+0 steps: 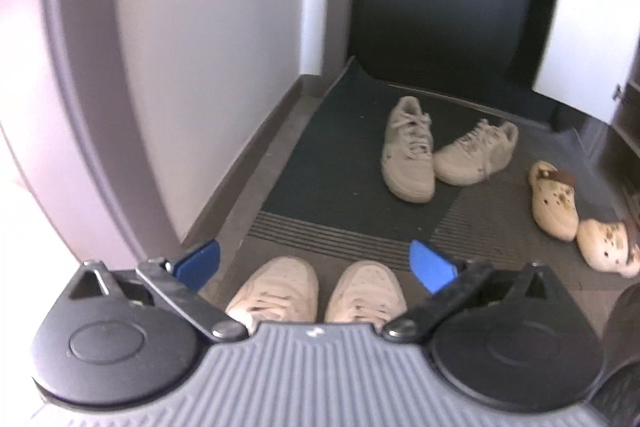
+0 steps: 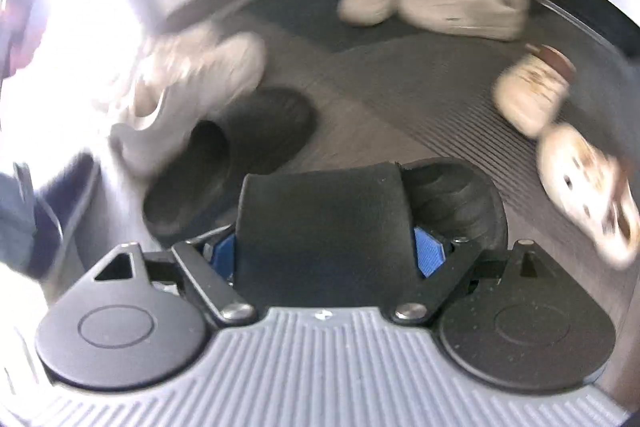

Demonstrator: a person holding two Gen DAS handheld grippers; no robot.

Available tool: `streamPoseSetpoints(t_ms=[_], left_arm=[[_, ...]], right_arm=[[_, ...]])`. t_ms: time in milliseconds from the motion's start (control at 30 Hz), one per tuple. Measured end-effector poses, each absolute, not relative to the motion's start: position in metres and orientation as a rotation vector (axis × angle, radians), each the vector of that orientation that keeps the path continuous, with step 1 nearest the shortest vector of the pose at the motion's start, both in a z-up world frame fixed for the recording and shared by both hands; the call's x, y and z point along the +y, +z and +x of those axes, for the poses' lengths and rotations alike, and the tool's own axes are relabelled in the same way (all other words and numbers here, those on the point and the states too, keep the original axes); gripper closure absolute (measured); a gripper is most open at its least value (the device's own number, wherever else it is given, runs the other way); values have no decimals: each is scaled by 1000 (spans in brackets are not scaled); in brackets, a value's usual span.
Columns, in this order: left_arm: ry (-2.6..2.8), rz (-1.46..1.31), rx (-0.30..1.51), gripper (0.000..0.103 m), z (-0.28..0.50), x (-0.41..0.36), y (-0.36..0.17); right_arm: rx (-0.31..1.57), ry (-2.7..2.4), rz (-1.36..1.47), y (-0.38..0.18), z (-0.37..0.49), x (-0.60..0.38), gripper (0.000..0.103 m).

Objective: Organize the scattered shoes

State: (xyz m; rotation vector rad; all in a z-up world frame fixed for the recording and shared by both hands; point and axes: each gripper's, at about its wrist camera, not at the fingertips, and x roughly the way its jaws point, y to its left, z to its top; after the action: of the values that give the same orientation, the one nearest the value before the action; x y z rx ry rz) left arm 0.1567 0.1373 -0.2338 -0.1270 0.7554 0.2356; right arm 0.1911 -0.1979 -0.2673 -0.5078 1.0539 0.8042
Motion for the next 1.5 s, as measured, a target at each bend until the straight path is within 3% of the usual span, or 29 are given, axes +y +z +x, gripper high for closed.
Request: streamPoseSetpoints(t_ms=[167, 433, 633, 833, 933, 1033, 1167, 1200, 1267, 1400, 1467, 1500], left_arm=[[198, -56, 759, 0, 151, 136, -229], [135, -71, 779, 0, 146, 135, -228], [122, -68, 779, 0, 146, 135, -232], [120, -124, 763, 0, 147, 142, -232], [125, -162, 750, 0, 148, 145, -232], [127, -195, 736, 0, 148, 146, -233], [195, -226, 644, 0, 133, 154, -228], [230, -221, 625, 0, 129, 157, -226], [306, -236, 593, 0, 124, 168, -221], [398, -309, 566, 0, 121, 186, -219], [421, -318, 575, 0, 124, 188, -221], [416, -309, 584, 0, 126, 187, -222]], right_arm=[[1057, 1033, -768, -311, 204, -144, 15], [898, 1048, -873, -344, 209, -104, 16], [900, 798, -677, -345, 207, -124, 15], [922, 563, -286, -296, 189, -147, 15], [920, 671, -401, -295, 172, -120, 16], [957, 706, -529, -315, 167, -90, 36], [1017, 631, -639, -350, 166, -60, 39], [1053, 589, -625, -359, 170, -57, 42], [1086, 510, -554, -368, 178, -60, 63], [1046, 428, -487, -378, 182, -57, 67], [1027, 416, -509, -386, 178, -46, 82], [1022, 401, -510, -389, 176, -41, 85]])
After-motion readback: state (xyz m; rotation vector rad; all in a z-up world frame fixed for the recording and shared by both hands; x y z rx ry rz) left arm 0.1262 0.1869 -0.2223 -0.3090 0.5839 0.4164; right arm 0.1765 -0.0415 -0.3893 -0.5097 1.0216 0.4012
